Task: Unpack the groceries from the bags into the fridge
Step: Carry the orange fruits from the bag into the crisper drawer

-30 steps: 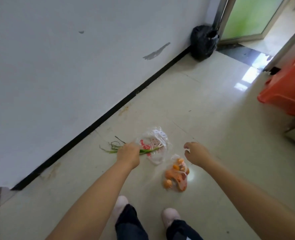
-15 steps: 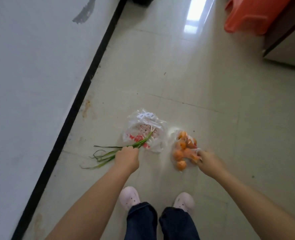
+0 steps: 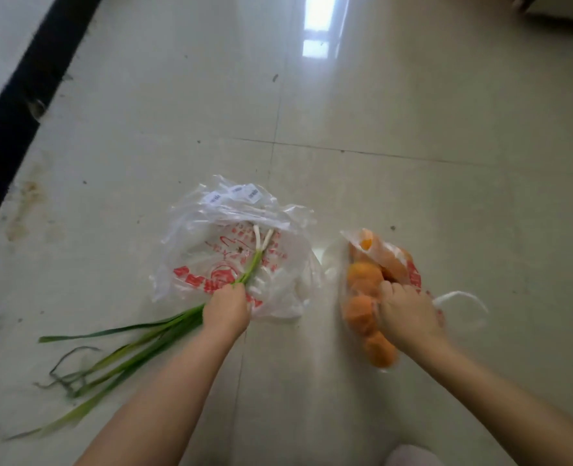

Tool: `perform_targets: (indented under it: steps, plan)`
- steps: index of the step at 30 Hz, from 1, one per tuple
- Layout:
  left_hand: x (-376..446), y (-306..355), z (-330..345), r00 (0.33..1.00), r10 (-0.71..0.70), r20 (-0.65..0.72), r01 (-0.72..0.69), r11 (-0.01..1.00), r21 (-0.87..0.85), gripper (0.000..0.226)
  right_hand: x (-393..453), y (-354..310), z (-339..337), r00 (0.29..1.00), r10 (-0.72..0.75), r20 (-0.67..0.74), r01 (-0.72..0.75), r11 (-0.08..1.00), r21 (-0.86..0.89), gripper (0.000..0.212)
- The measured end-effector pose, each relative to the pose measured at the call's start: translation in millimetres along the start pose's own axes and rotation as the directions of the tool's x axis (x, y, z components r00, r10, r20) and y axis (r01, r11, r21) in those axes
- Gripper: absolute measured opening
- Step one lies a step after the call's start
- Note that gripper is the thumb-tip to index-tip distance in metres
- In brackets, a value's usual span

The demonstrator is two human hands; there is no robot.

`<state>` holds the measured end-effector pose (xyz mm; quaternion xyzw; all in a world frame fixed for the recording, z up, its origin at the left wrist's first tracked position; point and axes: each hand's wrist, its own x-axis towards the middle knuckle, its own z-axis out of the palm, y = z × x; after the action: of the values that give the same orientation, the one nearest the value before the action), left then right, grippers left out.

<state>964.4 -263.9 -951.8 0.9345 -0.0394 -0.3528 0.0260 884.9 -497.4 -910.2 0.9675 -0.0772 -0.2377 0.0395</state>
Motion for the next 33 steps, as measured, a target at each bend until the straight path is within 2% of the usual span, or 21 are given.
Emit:
perform_targets:
  steps: [2,6,9,12,15,18,19,21,22,24,27,33]
  plan:
    - [37.3,0.9,18.1,0.998,0.026,-0.051,-0.027,0.999,-0.031,0.038,10.2,-3.2,25.7,0.999,0.044,0.027,-0.046,0.997,0.054,0.025]
    - [76.2,7.0,35.8,0.989,0.037,-0.142,-0.04,0.999,-0.019,0.051,12.3,-9.3,50.9,0.998,0.059,0.034,-0.068,0.929,0.364,0.024]
    - [83.0,7.1,43.3,0.984,0.028,-0.174,-0.024,0.999,0.024,0.035,6.4,-16.1,63.3,0.999,0.044,0.02,-0.048,0.834,0.55,0.022]
    - [75.5,3.5,45.9,0.984,0.044,-0.173,-0.048,0.999,-0.02,0.025,-3.0,-26.6,74.8,0.998,-0.017,0.058,-0.023,0.781,0.625,0.033]
    - [56.3,-1.0,44.2,0.975,0.058,-0.213,-0.092,0.984,-0.15,0.033,-6.2,-35.9,79.9,0.968,-0.104,0.23,-0.065,0.779,0.623,0.056]
    - [37.1,-10.8,40.1,0.959,0.102,-0.263,-0.154,0.97,-0.188,0.036,-5.7,-39.4,80.2,0.948,-0.126,0.292,-0.083,0.79,0.608,0.056]
    - [33.5,-14.7,39.8,0.955,0.122,-0.27,-0.175,0.967,-0.184,0.038,-4.8,-36.7,78.5,0.966,-0.088,0.242,-0.073,0.808,0.584,0.048]
    - [25.3,-22.3,40.2,0.939,0.172,-0.298,-0.221,0.965,-0.142,0.039,-0.6,-27.7,67.6,0.998,0.046,0.033,-0.056,0.856,0.514,0.029]
    - [21.6,-24.4,40.5,0.929,0.201,-0.312,-0.245,0.963,-0.11,0.038,2.5,-21.9,62.1,0.991,0.118,-0.063,-0.072,0.869,0.489,0.024]
    - [15.3,-26.3,41.4,0.913,0.226,-0.341,-0.268,0.96,-0.083,0.033,14.2,-10.2,60.3,0.976,0.184,-0.12,-0.116,0.895,0.432,0.02]
    - [5.3,-27.6,45.5,0.898,0.244,-0.367,-0.301,0.948,-0.106,0.032,30.2,-6.4,69.1,0.98,0.194,0.03,-0.192,0.916,0.352,0.023]
    - [-15.5,-34.1,50.4,0.854,0.269,-0.446,-0.349,0.931,-0.109,0.037,26.1,-22.7,72.6,0.953,0.217,0.209,-0.287,0.867,0.407,0.029]
